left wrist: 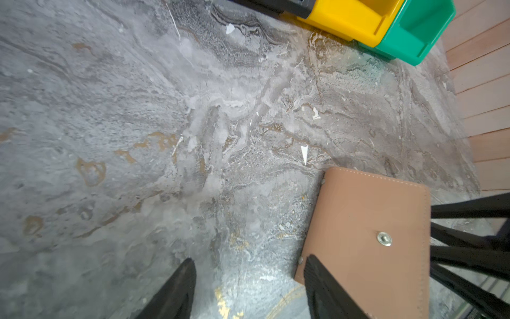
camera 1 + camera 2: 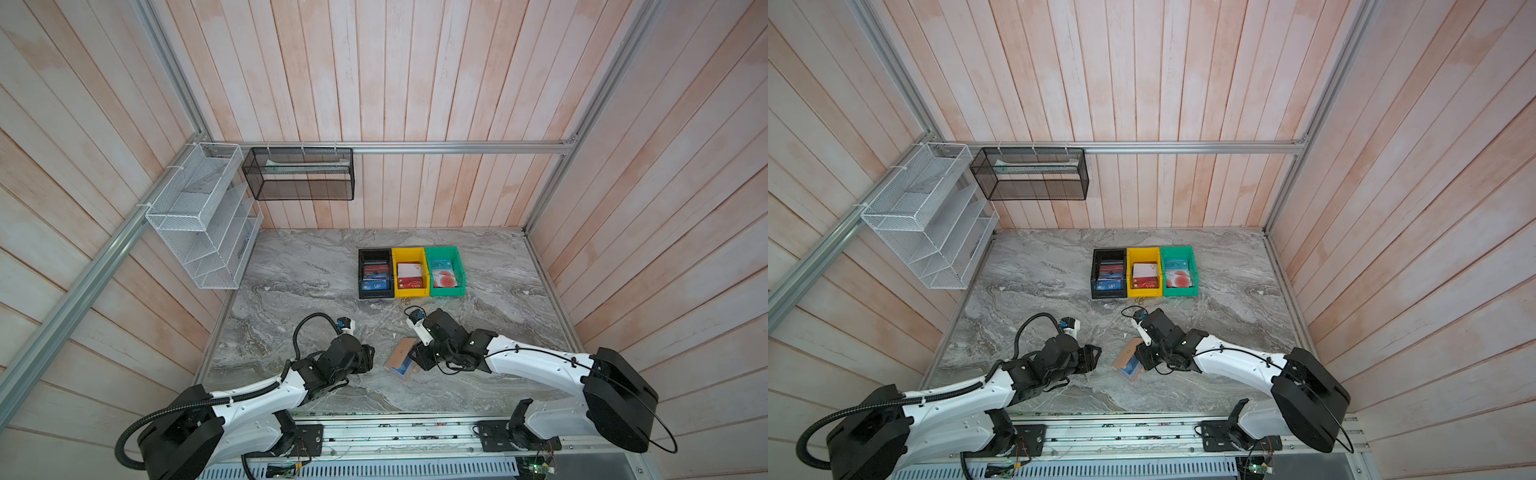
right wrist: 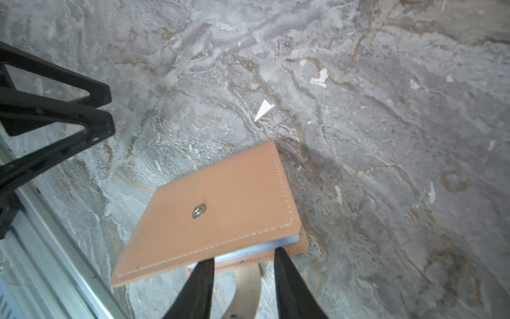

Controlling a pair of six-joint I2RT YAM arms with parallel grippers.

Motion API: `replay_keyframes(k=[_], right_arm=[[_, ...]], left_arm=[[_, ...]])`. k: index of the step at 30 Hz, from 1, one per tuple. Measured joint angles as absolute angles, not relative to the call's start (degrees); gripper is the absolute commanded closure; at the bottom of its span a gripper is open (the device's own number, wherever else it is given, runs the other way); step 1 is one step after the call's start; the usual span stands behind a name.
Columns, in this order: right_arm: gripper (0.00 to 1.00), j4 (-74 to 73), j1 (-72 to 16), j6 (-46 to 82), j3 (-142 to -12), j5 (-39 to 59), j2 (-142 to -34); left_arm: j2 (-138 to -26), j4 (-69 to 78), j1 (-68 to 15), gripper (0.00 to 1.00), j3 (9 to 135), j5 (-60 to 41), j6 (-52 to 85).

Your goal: Take the credit cards out of the card holder

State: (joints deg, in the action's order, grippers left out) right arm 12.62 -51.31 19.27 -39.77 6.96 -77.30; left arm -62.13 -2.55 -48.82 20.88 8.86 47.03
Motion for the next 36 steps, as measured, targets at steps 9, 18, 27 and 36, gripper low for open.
replay_keyframes(k=[9,18,27,36], right_arm=[[0.63,10.0,-51.4,17.2,-45.8,11.5,-86.7],[0.64,9.3,-51.3,14.8,-57.6,12.9,-98.2],[0.65,9.2,-50.4,14.8,-60.6,13.6,-104.9],[0.66,9.0,-47.0,14.8,-60.5,16.1,-104.7]], left_arm=[[-57.5,-6.4,-48.8,0.35,20.5,9.7,48.2],[-57.0,-6.4,-48.8,0.33,20.4,7.3,47.5],[-54.3,-3.9,-43.9,0.32,20.3,-0.6,47.2],[-52.5,-3.1,-35.8,0.33,20.4,-7.8,48.6]])
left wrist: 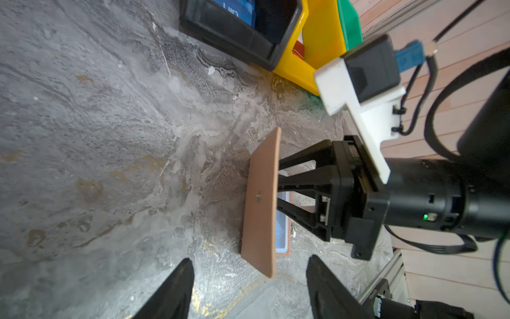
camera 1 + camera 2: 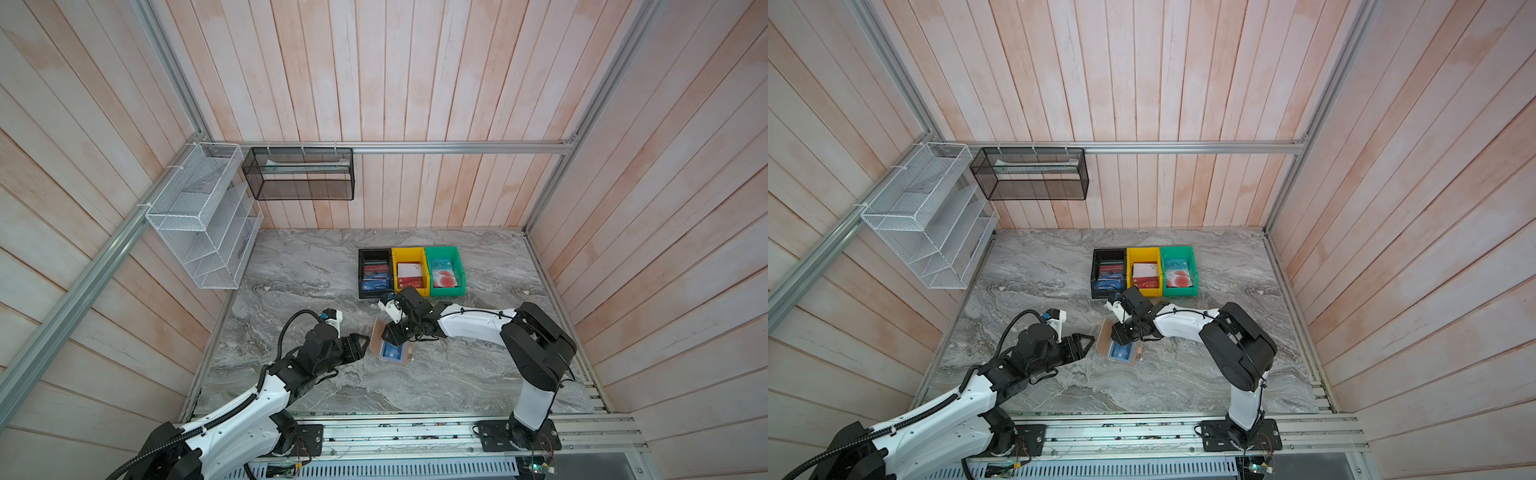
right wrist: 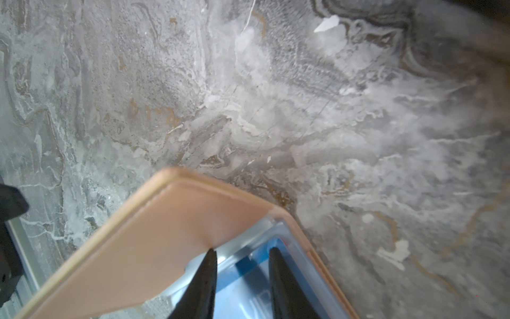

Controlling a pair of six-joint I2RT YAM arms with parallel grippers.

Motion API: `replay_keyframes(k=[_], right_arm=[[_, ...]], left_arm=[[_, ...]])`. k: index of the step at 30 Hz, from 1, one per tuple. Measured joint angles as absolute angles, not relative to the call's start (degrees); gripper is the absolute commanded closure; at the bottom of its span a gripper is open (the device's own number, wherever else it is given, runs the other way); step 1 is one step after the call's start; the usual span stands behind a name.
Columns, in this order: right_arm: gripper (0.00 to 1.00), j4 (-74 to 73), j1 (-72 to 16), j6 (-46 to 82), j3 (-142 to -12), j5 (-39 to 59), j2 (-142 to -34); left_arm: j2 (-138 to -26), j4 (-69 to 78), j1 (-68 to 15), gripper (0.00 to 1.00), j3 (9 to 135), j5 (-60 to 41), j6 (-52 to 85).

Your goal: Take the credit cards out of the card holder

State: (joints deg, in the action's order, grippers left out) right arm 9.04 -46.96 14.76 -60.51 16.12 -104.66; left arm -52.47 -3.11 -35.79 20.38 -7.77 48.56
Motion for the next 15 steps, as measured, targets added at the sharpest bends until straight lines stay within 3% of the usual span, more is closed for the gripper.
replay_keyframes(k=[15], right_arm=[[0.72,10.3,-48.0,13.5,-64.4,23.5,-103.8]], left_arm=[[-51.5,-3.5,-31.6,0.34,24.5,-16.0,49.1]])
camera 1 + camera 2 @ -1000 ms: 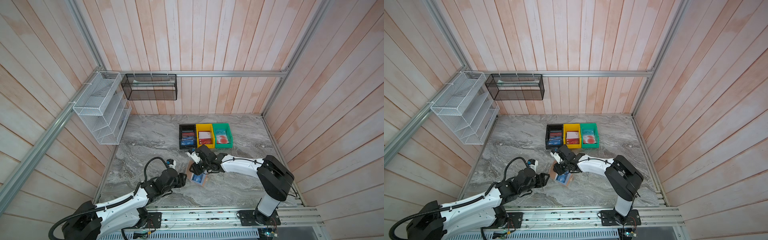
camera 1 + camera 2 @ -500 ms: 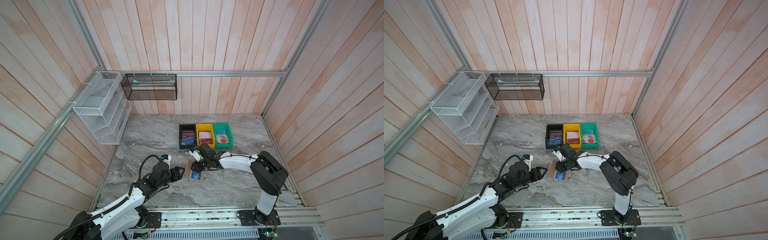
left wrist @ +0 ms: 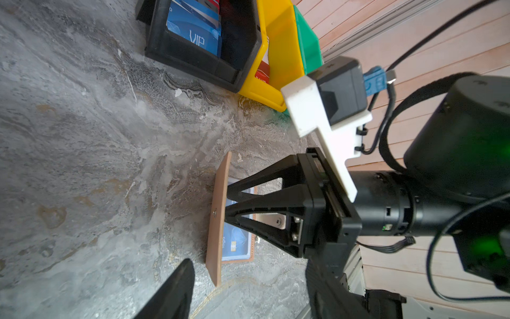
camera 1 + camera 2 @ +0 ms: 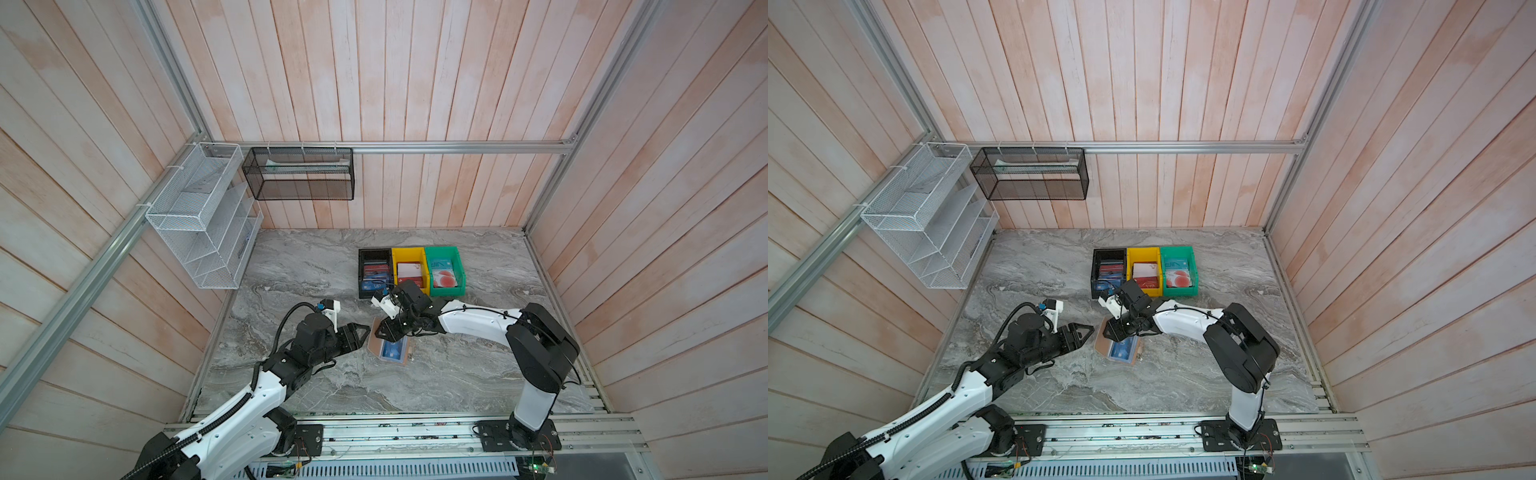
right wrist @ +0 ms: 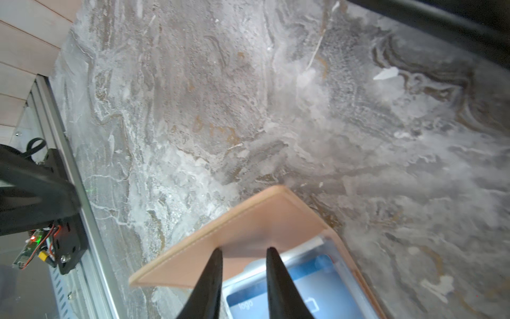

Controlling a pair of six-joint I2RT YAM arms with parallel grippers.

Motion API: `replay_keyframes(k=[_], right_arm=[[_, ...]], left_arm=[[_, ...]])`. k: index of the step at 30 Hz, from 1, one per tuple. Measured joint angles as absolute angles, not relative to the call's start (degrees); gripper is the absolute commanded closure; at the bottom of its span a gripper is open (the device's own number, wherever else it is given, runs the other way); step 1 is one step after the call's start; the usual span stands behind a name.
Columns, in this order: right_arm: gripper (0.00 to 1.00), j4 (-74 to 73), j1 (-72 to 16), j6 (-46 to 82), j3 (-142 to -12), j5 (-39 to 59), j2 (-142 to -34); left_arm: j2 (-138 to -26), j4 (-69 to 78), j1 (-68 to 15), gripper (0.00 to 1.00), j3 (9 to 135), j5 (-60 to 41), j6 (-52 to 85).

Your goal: Take the credit cards out of the card holder

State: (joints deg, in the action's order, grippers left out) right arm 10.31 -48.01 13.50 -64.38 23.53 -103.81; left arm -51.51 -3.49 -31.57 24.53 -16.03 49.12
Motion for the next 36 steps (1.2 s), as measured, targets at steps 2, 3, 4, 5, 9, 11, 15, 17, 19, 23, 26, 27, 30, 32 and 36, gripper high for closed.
replay_keyframes(k=[2,3,4,5,9,11,15,17,19,23,26,27,30,32,36], right_arm=[[0.72,10.3,-48.2,13.5,-65.1,24.0,-104.3],[0.73,10.4,-48.2,13.5,-65.6,24.1,-104.9],[0.73,10.4,-48.2,13.5,-66.0,24.1,-105.4],[0.73,10.5,-48.2,13.5,-66.4,24.1,-106.2],[0.73,10.6,-48.2,13.5,-66.9,24.1,-108.4],[0.73,10.8,-48.2,13.5,-66.9,24.1,-109.0],[0.73,10.7,-48.1,13.5,-66.8,24.2,-109.0],[0.73,10.7,-47.9,13.5,-66.6,24.3,-109.0],[0.73,10.5,-47.7,13.5,-66.3,24.3,-109.0],[0.73,10.5,-47.1,13.5,-65.9,24.4,-109.0],[0.73,10.3,-47.0,13.5,-65.5,24.4,-109.0],[0.73,10.3,-47.0,13.5,-65.3,24.4,-109.0],[0.73,10.3,-47.0,13.5,-64.6,24.4,-108.6],[0.73,10.3,-46.9,13.5,-64.4,24.6,-108.3],[0.73,10.3,-46.9,13.5,-64.3,24.6,-107.9]], left_arm=[[-51.5,-2.3,-31.3,0.34,24.4,-17.2,49.6],[-51.5,-1.6,-31.1,0.36,24.2,-17.9,50.0],[-51.6,-0.6,-31.0,0.37,23.9,-18.5,50.3],[-51.9,0.4,-30.9,0.39,23.5,-19.1,50.8],[-54.3,3.1,-30.6,0.40,22.2,-21.0,52.6],[-55.6,3.9,-30.5,0.40,21.9,-21.6,53.2],[-57.5,5.4,-30.3,0.42,21.5,-22.5,53.9],[-58.5,6.6,-30.1,0.44,21.3,-23.1,54.3],[-59.9,8.1,-29.7,0.47,21.1,-23.8,54.7],[-63.2,10.1,-28.6,0.51,21.1,-25.1,55.3],[-65.6,11.3,-27.5,0.52,21.1,-25.8,55.5],[-66.4,11.6,-27.2,0.52,21.1,-26.2,55.6],[-68.3,12.5,-26.5,0.53,21.1,-26.9,55.5],[-69.6,13.0,-26.3,0.54,21.3,-27.2,55.5],[-71.9,13.6,-26.2,0.57,22.3,-28.2,55.5]])
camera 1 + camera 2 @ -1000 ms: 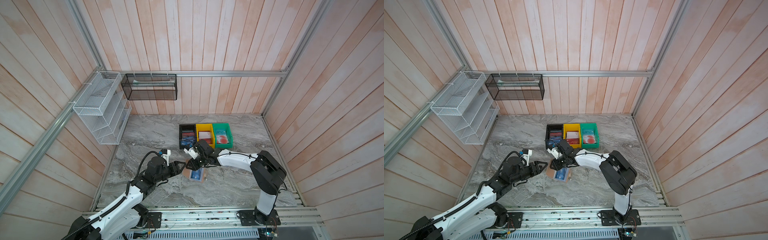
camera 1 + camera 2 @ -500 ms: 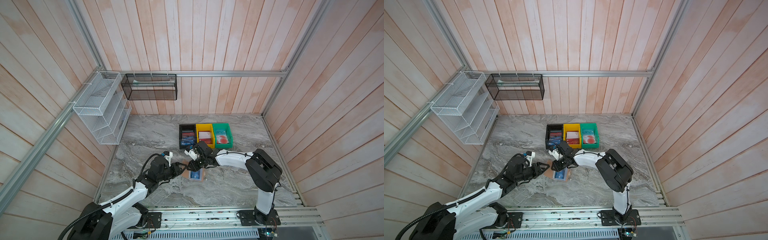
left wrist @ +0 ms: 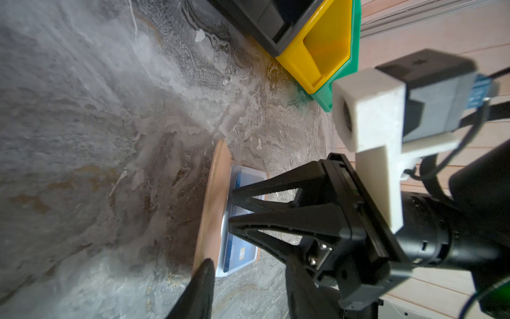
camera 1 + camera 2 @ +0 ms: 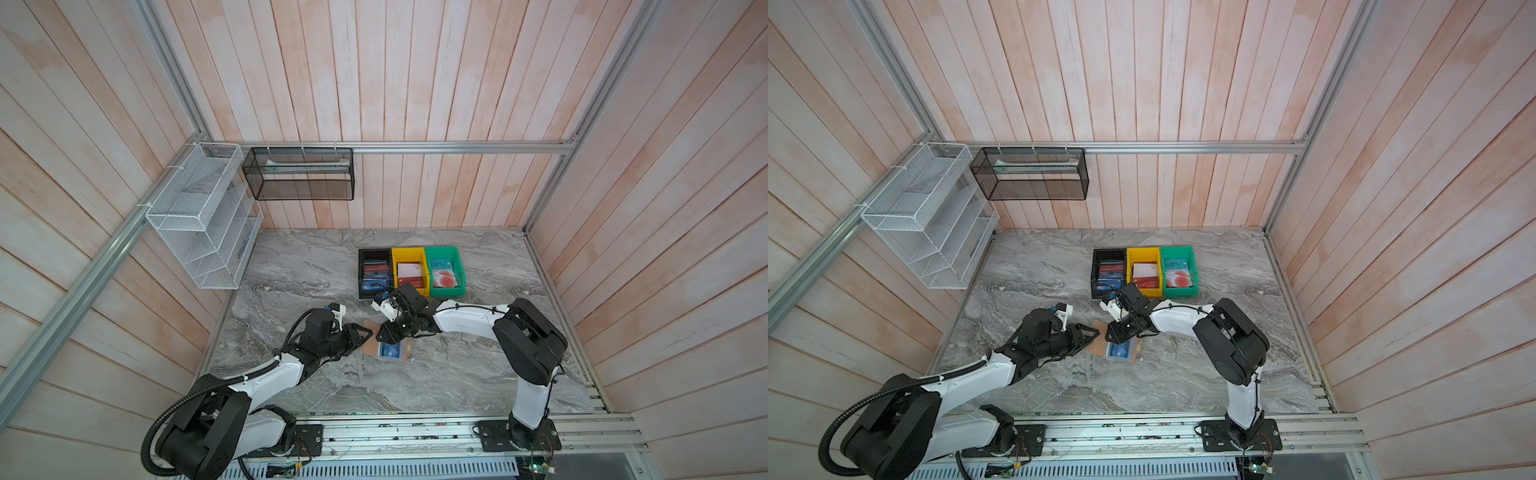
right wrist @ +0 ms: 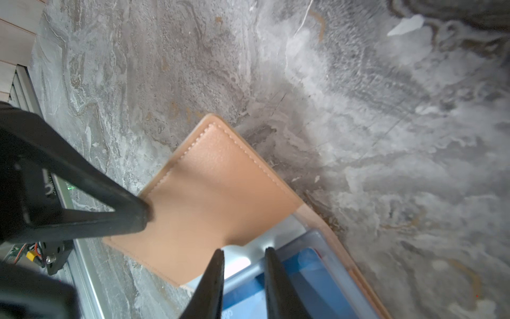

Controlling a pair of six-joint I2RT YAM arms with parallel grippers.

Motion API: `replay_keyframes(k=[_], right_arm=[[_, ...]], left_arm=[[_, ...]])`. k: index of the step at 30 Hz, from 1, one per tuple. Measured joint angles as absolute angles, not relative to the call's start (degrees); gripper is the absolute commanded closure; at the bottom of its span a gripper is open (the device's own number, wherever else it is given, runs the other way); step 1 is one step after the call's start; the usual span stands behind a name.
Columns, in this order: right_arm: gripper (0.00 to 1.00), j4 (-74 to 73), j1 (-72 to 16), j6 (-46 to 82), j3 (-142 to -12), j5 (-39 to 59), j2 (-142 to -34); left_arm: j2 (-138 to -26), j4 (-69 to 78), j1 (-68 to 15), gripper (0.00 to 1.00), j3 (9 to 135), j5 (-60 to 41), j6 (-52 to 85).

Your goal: Take the credit cards out of the card holder

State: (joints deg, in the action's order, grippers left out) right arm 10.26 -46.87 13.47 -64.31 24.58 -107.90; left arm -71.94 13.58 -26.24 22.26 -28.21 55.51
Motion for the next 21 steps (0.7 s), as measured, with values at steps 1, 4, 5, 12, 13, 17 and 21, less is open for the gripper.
replay_keyframes(k=[1,4,5,12,13,17,21], right_arm=[[0.73,10.3,-46.9,13.5,-64.2,24.6,-107.7],[0.73,10.3,-46.8,13.5,-63.2,24.5,-106.1],[0.73,10.3,-46.7,13.5,-62.8,24.4,-105.2],[0.73,10.8,-46.1,13.5,-60.9,22.9,-99.2],[0.74,10.9,-46.1,13.5,-60.5,22.6,-98.8],[0.75,12.0,-46.0,13.6,-57.7,20.8,-98.2],[0.76,14.5,-46.0,13.8,-54.9,18.3,-97.1]], left_arm=[[-72.6,14.0,-26.3,0.58,22.5,-28.4,55.5],[-75.0,15.3,-26.2,0.59,22.9,-29.0,55.3],[-76.0,15.6,-26.2,0.60,22.9,-29.3,55.4],[-82.5,18.4,-26.2,0.64,23.0,-31.2,55.6],[-83.2,18.7,-26.2,0.65,23.0,-31.4,55.6],[-85.0,19.5,-26.2,0.66,23.2,-32.5,55.7],[-85.2,20.1,-26.2,0.66,23.3,-33.0,55.7]])
